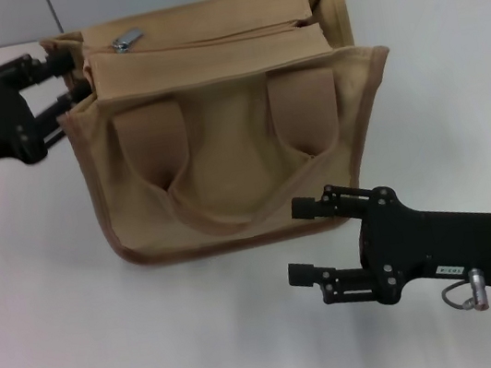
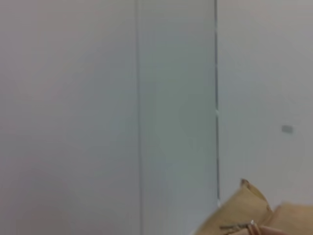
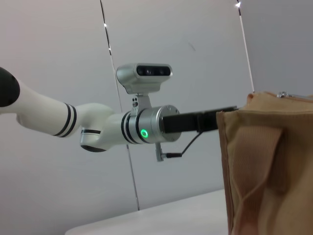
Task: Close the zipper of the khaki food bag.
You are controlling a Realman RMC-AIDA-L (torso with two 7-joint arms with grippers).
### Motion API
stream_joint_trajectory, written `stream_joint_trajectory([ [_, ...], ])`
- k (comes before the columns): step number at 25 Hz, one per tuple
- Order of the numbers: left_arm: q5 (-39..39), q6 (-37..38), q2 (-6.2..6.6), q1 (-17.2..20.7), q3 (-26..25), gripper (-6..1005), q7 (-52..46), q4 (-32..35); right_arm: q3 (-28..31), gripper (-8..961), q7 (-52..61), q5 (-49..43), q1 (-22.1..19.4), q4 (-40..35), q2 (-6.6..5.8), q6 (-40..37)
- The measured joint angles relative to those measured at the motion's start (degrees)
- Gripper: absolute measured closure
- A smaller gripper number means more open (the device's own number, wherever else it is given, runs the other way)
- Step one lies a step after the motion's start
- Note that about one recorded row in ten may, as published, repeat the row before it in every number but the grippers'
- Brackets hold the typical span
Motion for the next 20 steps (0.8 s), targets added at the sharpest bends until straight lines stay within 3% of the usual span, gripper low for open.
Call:
stream_joint_trajectory([
  [7,-4.85,-2.96,0.21,1.44,-0.33,546,-0.9,-1.27,0.0,196,-0.04,0.1,0.02,0.24,0.0,1.4],
  [15,-4.95,-1.51,0.56,3.4,-0.3,549,-1.88,-0.26,0.01,196,-0.06,0.52,0.46,0.22,0.0,1.74],
  [20,-2.77,0.13,0.89,3.53,1.13,550,-5.53,3.69,0.0,196,-0.08,0.53,1.08,0.32,0.0,2.24],
])
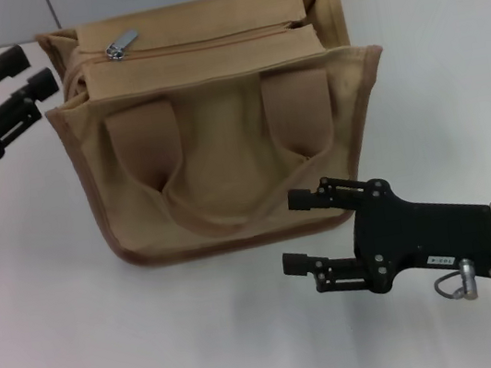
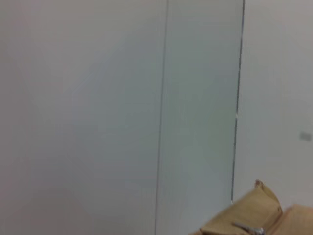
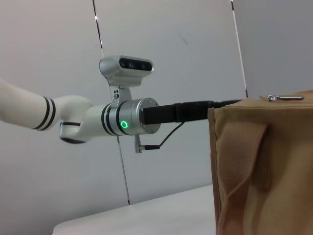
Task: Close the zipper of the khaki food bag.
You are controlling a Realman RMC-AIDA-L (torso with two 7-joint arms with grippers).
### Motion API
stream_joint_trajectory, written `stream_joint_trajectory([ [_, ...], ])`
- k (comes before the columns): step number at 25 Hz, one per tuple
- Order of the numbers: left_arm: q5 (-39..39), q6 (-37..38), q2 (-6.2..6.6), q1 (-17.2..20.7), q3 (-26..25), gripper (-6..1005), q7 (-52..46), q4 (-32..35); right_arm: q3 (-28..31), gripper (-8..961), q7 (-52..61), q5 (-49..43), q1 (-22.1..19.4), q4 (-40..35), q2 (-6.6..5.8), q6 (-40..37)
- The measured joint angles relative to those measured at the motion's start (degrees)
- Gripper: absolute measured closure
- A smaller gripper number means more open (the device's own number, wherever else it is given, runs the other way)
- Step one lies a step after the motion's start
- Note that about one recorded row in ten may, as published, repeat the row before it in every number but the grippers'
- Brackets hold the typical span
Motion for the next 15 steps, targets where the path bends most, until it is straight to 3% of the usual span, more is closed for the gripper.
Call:
stream_joint_trajectory([
  [7,4.06,0.18,-0.31,-0.76,5.02,552,-1.59,5.12,0.0,196,-0.01,0.0,0.62,0.47,0.0,0.25],
  [15,3.87,0.3,-0.52,-1.95,5.38,555,-1.78,5.38,0.0,195,-0.01,0.0,0.67,0.5,0.0,0.28],
])
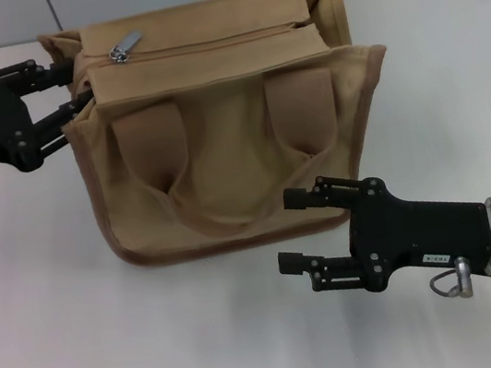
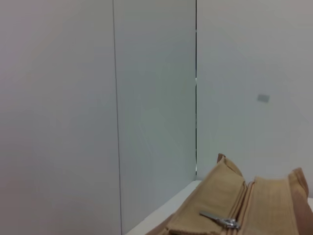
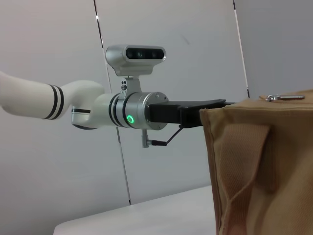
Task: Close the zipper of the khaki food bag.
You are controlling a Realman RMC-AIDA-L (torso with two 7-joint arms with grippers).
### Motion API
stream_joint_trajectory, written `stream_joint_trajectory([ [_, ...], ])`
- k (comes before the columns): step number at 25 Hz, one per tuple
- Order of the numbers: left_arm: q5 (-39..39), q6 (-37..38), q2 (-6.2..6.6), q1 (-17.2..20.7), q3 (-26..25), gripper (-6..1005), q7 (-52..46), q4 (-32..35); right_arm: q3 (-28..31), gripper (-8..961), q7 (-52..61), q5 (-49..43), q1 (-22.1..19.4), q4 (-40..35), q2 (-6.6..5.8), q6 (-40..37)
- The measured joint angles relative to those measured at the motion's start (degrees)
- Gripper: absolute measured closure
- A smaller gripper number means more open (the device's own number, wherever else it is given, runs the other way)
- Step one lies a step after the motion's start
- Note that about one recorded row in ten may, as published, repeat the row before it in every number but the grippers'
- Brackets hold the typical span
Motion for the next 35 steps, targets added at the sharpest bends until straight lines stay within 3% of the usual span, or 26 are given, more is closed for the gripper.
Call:
stream_joint_trajectory([
  [15,-0.55,-4.75,-0.2,-0.91,-0.4,559,0.65,-3.37,0.0,195,0.0,-0.01,0.21,0.0,0.0,1.25],
  [21,-5.85,-4.8,-0.21,0.39,-0.33,561,3.84,-5.04,0.0,195,0.0,-0.01,0.35,0.0,0.0,1.3],
  [32,-7.45,-4.73,-0.12,0.89,0.35,968,4.3,-5.59,0.11,195,0.0,0.14,0.36,0.0,0.0,1.39],
  [35,-8.1,-4.59,-0.18,0.9,0.12,969,5.4,-7.01,0.77,195,0.0,0.19,0.35,0.16,0.0,1.31],
])
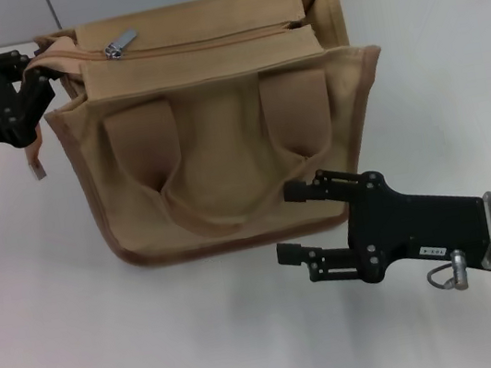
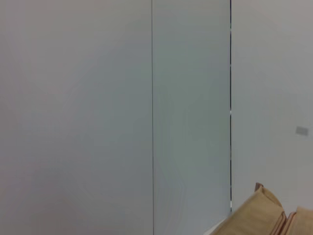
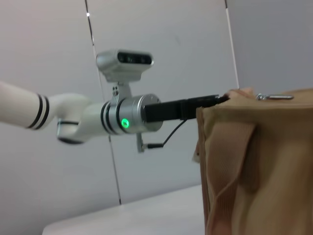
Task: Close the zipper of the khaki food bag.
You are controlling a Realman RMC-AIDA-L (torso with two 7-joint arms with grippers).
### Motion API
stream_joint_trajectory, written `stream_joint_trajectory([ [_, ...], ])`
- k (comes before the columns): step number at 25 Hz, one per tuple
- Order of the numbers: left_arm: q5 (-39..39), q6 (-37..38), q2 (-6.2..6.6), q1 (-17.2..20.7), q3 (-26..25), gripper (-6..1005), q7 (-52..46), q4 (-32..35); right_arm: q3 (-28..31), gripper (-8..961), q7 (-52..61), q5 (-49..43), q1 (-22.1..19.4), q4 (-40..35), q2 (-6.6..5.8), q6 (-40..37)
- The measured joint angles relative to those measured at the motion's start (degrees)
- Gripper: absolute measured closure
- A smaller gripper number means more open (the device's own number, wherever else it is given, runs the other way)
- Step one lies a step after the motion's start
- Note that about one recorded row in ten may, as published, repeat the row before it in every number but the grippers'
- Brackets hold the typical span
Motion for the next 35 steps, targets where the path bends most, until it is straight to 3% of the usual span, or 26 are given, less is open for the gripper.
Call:
stream_joint_trajectory([
  [8,-5.31,0.15,-0.15,-0.51,0.28,970,4.35,-8.16,1.75,196,0.01,2.12,-0.35,1.34,0.0,-3.9],
  [15,-9.74,0.54,-0.42,-1.78,0.37,970,4.55,-12.38,1.87,196,5.71,12.92,-0.53,3.97,-0.08,-12.64],
  [20,-14.28,2.4,-0.48,-4.34,0.91,970,4.52,-15.44,1.97,196,22.88,19.95,2.06,3.64,-0.22,-13.37],
  [22,-15.07,2.87,-0.52,-5.64,2.26,971,4.38,-16.56,2.05,196,37.74,23.98,3.36,2.75,-0.36,-12.87],
  [24,-15.5,2.9,-0.52,-6.03,2.67,971,4.4,-17.12,2.06,195,41.59,25.03,3.64,2.23,-0.35,-12.85],
  [27,-16.62,2.81,-0.54,-6.95,3.48,971,4.56,-18.78,2.05,195,62.87,29.39,5.6,0.54,-0.3,-12.77],
  [28,-16.77,2.8,-0.54,-7.13,3.57,971,4.57,-19.14,2.05,195,62.87,29.39,5.6,0.54,-0.3,-12.77],
  [32,-18.12,2.88,-0.55,-7.58,3.81,971,5.44,-20.57,2.18,195,85.73,30.38,9.18,2.45,0.0,-10.82],
  [35,-19.85,3.01,-0.55,-7.89,4.93,971,6.11,-21.55,2.19,195,92.22,31.3,10.73,5.03,0.09,-9.95],
])
